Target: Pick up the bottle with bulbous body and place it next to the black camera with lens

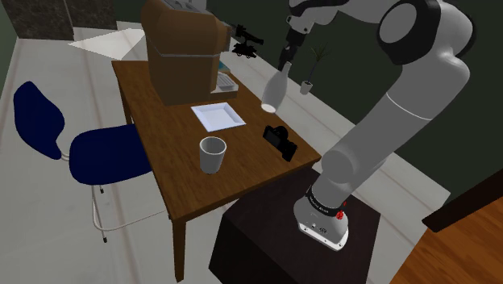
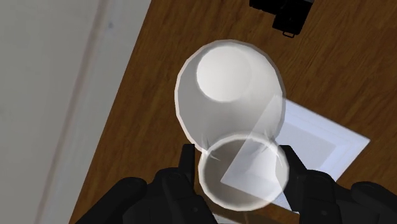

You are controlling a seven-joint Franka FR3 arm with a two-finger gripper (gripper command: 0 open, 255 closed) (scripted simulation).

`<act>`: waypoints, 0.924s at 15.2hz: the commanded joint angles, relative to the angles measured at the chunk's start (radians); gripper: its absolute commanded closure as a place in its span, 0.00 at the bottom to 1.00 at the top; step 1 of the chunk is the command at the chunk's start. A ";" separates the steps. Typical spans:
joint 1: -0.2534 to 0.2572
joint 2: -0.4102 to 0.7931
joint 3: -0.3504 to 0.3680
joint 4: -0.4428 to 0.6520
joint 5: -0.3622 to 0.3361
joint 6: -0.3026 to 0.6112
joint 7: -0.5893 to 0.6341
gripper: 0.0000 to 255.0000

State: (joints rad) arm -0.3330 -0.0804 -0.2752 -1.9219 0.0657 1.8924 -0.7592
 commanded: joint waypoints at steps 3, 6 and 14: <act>0.000 0.005 -0.001 -0.049 0.003 0.055 -0.006 1.00; -0.001 0.012 -0.001 -0.082 0.006 0.095 -0.010 1.00; -0.001 0.040 -0.003 -0.161 0.019 0.199 -0.025 1.00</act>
State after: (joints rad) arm -0.3332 -0.0445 -0.2775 -2.0747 0.0826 2.0786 -0.7813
